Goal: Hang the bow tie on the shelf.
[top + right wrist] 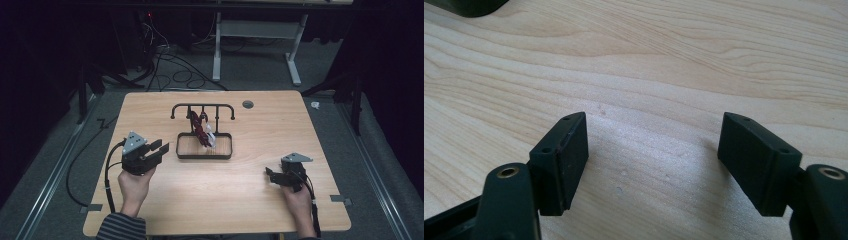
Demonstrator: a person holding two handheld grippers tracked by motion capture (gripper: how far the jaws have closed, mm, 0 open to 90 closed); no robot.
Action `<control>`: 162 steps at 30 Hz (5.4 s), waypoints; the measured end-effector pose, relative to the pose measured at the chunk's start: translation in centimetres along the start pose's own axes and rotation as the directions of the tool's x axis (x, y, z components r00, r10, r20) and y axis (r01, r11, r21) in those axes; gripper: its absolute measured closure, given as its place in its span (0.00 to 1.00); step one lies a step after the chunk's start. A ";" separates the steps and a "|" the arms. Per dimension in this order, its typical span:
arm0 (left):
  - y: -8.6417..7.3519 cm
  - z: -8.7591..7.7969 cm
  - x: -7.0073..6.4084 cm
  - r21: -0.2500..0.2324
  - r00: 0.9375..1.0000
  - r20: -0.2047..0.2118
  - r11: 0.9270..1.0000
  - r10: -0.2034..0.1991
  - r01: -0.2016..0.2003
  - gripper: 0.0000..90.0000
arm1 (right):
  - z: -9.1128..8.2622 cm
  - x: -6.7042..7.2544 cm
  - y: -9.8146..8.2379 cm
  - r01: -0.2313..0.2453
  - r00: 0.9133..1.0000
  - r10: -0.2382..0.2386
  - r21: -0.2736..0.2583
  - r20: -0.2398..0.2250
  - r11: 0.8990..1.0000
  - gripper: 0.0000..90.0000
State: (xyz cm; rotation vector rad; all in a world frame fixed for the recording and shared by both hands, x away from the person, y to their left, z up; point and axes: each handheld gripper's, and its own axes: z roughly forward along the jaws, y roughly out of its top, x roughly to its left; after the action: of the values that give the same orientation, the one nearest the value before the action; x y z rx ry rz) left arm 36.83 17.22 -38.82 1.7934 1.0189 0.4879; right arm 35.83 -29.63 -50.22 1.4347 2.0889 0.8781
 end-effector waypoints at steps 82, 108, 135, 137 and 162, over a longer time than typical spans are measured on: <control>-6.2 -0.6 2.3 0.083 0.987 -0.067 0.985 -0.147 0.153 0.69 | 0.0 0.0 0.0 -0.001 1.000 0.001 0.001 0.000 1.000 0.33; -7.9 0.2 3.6 0.131 0.979 -0.103 0.974 -0.174 0.186 0.65 | 0.0 0.0 0.0 -0.002 1.000 0.002 0.001 0.000 1.000 0.33; -9.5 3.0 4.9 0.220 0.976 -0.170 0.960 -0.138 0.174 0.64 | 0.0 0.0 0.0 -0.003 1.000 0.003 0.000 0.000 1.000 0.33; -9.5 3.1 4.9 0.222 0.976 -0.171 0.960 -0.137 0.173 0.64 | 0.0 0.0 0.0 -0.003 1.000 0.003 0.000 0.000 1.000 0.33; -10.4 5.0 4.3 0.234 0.975 -0.222 0.971 0.003 0.050 0.52 | 0.0 0.0 0.0 0.000 1.000 0.000 0.000 0.000 1.000 0.33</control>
State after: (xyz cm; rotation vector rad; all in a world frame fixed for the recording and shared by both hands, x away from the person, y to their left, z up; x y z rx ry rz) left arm 38.43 19.68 -50.73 1.9674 1.2971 0.5795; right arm 35.85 -29.63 -50.23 1.4349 2.0890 0.8779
